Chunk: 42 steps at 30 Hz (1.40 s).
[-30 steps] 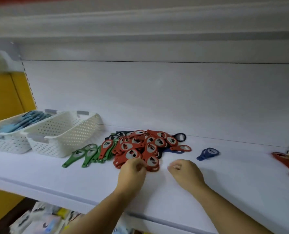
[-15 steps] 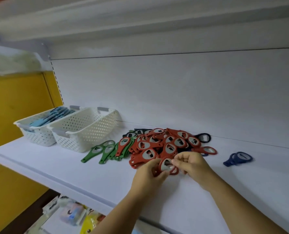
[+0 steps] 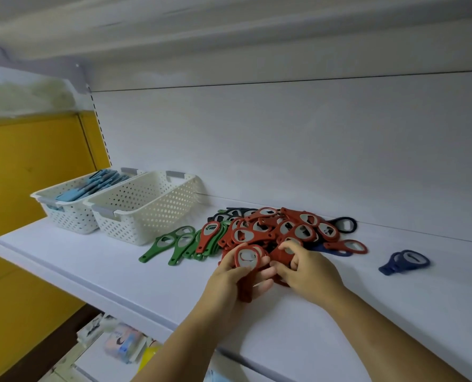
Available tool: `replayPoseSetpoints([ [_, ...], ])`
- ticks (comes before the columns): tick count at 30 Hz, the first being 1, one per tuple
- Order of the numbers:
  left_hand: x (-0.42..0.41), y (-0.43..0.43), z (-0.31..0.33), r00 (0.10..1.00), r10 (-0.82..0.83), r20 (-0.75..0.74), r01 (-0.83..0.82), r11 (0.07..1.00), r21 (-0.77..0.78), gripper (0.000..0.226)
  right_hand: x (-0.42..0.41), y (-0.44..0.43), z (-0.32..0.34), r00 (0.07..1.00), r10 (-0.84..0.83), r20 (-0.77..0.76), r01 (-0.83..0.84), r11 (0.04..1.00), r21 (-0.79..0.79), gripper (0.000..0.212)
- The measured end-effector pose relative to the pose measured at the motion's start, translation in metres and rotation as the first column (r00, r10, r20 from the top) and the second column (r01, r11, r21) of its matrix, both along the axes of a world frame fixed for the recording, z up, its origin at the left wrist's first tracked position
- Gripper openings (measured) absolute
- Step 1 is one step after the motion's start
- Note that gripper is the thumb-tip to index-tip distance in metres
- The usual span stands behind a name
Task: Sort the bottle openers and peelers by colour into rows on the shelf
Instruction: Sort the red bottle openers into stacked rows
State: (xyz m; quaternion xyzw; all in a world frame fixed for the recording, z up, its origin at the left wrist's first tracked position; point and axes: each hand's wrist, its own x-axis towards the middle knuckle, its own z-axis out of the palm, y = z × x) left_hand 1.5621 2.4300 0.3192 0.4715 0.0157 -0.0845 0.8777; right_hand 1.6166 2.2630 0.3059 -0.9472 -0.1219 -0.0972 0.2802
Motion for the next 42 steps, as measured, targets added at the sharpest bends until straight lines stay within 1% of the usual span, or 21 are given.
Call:
replayPoseSetpoints([
  [2, 0.001, 0.000, -0.001, 0.998, -0.053, -0.043, 0.050, 0.995, -0.087, 0.043, -0.002, 0.001, 0.000, 1.000, -0.020, 0.020, 0.020, 0.999, -0.035, 0.038],
  [4, 0.003, -0.002, -0.001, 0.994, -0.103, -0.037, 0.101, 0.994, -0.041, 0.045, -0.003, 0.002, 0.003, 0.998, -0.052, 0.019, 0.053, 0.998, -0.031, 0.035],
  [6, 0.005, -0.002, 0.000, 0.993, -0.109, -0.042, 0.109, 0.994, -0.008, 0.046, -0.001, 0.002, 0.003, 0.996, -0.088, 0.002, 0.088, 0.996, 0.028, 0.032],
  [9, 0.005, -0.001, -0.001, 0.993, -0.098, -0.073, 0.094, 0.994, -0.057, 0.045, 0.000, -0.002, 0.004, 0.989, -0.146, 0.002, 0.145, 0.983, 0.112, 0.032],
  [12, 0.006, 0.001, -0.003, 0.992, -0.099, -0.084, 0.091, 0.991, -0.102, 0.045, 0.001, -0.008, 0.008, 0.977, -0.207, 0.050, 0.194, 0.961, 0.197, 0.026],
  [14, 0.007, 0.001, -0.004, 0.992, -0.089, -0.091, 0.078, 0.990, -0.119, 0.045, 0.001, -0.009, 0.012, 0.973, -0.231, 0.020, 0.215, 0.930, 0.298, 0.020],
  [17, 0.008, 0.001, -0.004, 0.992, -0.070, -0.106, 0.056, 0.989, -0.134, 0.041, -0.003, -0.006, 0.016, 0.980, -0.172, -0.102, 0.200, 0.844, 0.498, 0.020],
  [21, 0.009, 0.001, -0.005, 0.993, -0.045, -0.113, 0.028, 0.989, -0.148, 0.030, -0.019, 0.002, 0.023, 0.995, -0.059, -0.074, 0.093, 0.762, 0.641, 0.022],
  [23, 0.008, 0.001, -0.005, 0.996, -0.050, -0.071, 0.040, 0.991, -0.129, 0.033, -0.030, 0.008, 0.024, 0.992, 0.094, -0.082, -0.013, 0.732, 0.681, 0.022],
  [25, 0.006, 0.002, -0.004, 0.997, -0.079, -0.024, 0.076, 0.993, -0.086, 0.039, -0.039, 0.016, 0.022, 0.962, 0.257, -0.093, -0.142, 0.760, 0.634, 0.019],
  [26, 0.005, 0.002, -0.003, 0.996, -0.088, -0.024, 0.086, 0.994, -0.065, 0.036, -0.043, 0.019, 0.020, 0.944, 0.315, -0.100, -0.200, 0.786, 0.585, 0.017],
  [28, 0.005, 0.003, -0.004, 0.995, -0.083, -0.054, 0.081, 0.996, -0.047, 0.030, -0.043, 0.020, 0.019, 0.934, 0.344, -0.100, -0.246, 0.817, 0.521, 0.015],
  [29, 0.006, 0.004, -0.004, 0.994, -0.079, -0.075, 0.075, 0.996, -0.055, 0.031, -0.039, 0.018, 0.018, 0.947, 0.310, -0.082, -0.220, 0.815, 0.536, 0.016],
  [31, 0.007, 0.003, -0.005, 0.991, -0.085, -0.107, 0.076, 0.993, -0.090, 0.034, -0.026, 0.007, 0.016, 0.995, 0.104, -0.007, -0.084, 0.839, 0.538, 0.018],
  [33, 0.006, 0.003, -0.004, 0.989, -0.114, -0.099, 0.107, 0.992, -0.072, 0.037, -0.012, -0.008, 0.012, 0.990, -0.128, 0.060, 0.096, 0.920, 0.379, 0.011],
  [34, 0.005, 0.003, -0.003, 0.988, -0.132, -0.076, 0.129, 0.991, -0.042, 0.039, -0.006, -0.015, 0.009, 0.979, -0.200, 0.041, 0.182, 0.945, 0.271, 0.005],
  [35, 0.004, 0.003, -0.002, 0.988, -0.146, -0.050, 0.146, 0.989, -0.003, 0.039, -0.001, -0.020, 0.004, 0.968, -0.252, 0.000, 0.249, 0.957, 0.150, 0.010],
  [37, 0.001, 0.002, 0.000, 0.988, -0.153, -0.012, 0.153, 0.985, 0.081, 0.039, 0.005, -0.022, -0.005, 0.958, -0.285, -0.041, 0.283, 0.958, -0.042, 0.024],
  [38, 0.001, 0.002, 0.000, 0.989, -0.145, -0.006, 0.145, 0.983, 0.113, 0.038, 0.007, -0.020, -0.007, 0.956, -0.292, -0.030, 0.288, 0.954, -0.086, 0.030],
  [40, 0.000, 0.002, 0.000, 0.991, -0.132, -0.016, 0.133, 0.980, 0.147, 0.037, 0.009, -0.016, -0.007, 0.949, -0.315, -0.014, 0.312, 0.945, -0.098, 0.037],
  [42, 0.001, 0.005, -0.001, 0.987, -0.158, -0.026, 0.160, 0.978, 0.137, 0.036, 0.009, -0.015, -0.005, 0.942, -0.333, -0.031, 0.331, 0.942, -0.050, 0.036],
])
